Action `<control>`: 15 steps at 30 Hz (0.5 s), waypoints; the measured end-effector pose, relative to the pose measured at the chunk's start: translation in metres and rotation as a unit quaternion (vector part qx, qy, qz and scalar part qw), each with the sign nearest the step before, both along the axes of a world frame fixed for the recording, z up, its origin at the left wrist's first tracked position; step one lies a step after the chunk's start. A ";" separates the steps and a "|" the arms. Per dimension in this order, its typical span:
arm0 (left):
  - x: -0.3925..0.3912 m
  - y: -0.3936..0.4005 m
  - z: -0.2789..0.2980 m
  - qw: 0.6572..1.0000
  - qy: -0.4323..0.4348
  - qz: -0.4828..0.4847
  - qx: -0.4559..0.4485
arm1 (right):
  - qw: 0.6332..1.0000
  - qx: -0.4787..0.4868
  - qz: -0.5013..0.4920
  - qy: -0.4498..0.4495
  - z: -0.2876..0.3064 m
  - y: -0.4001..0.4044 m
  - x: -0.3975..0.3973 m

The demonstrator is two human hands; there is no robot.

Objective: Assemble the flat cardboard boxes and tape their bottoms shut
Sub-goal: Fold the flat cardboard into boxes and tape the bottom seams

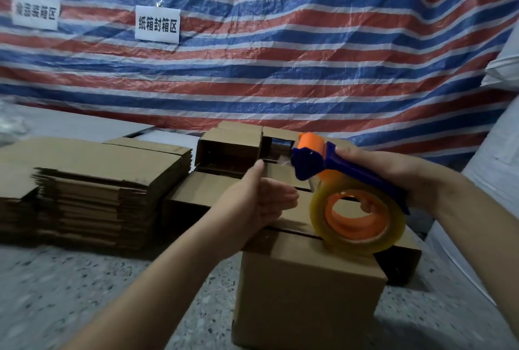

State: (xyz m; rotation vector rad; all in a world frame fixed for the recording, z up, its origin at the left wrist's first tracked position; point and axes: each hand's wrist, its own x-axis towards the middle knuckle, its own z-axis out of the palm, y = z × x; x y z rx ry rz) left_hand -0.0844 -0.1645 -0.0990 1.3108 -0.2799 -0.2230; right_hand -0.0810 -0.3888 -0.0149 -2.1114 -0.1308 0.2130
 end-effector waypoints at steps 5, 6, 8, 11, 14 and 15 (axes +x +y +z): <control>0.001 0.003 0.006 0.999 0.034 0.011 -0.036 | 0.999 -0.044 0.020 0.001 0.005 0.008 0.002; 0.002 0.003 0.007 0.999 0.031 0.016 -0.033 | 0.999 -0.048 0.021 0.000 0.005 0.008 0.003; 0.002 0.004 0.008 0.999 0.020 0.020 -0.015 | 0.998 -0.052 0.020 0.003 0.006 0.009 0.003; 0.000 0.003 0.009 1.000 -0.002 0.015 0.018 | 0.997 -0.069 0.023 0.001 0.006 0.010 0.006; -0.003 -0.002 0.007 0.998 -0.016 0.053 0.028 | 0.997 -0.073 0.033 0.008 0.008 0.010 0.005; -0.004 -0.004 0.004 0.997 -0.018 0.067 0.028 | 0.997 -0.072 0.035 0.013 0.007 0.011 0.006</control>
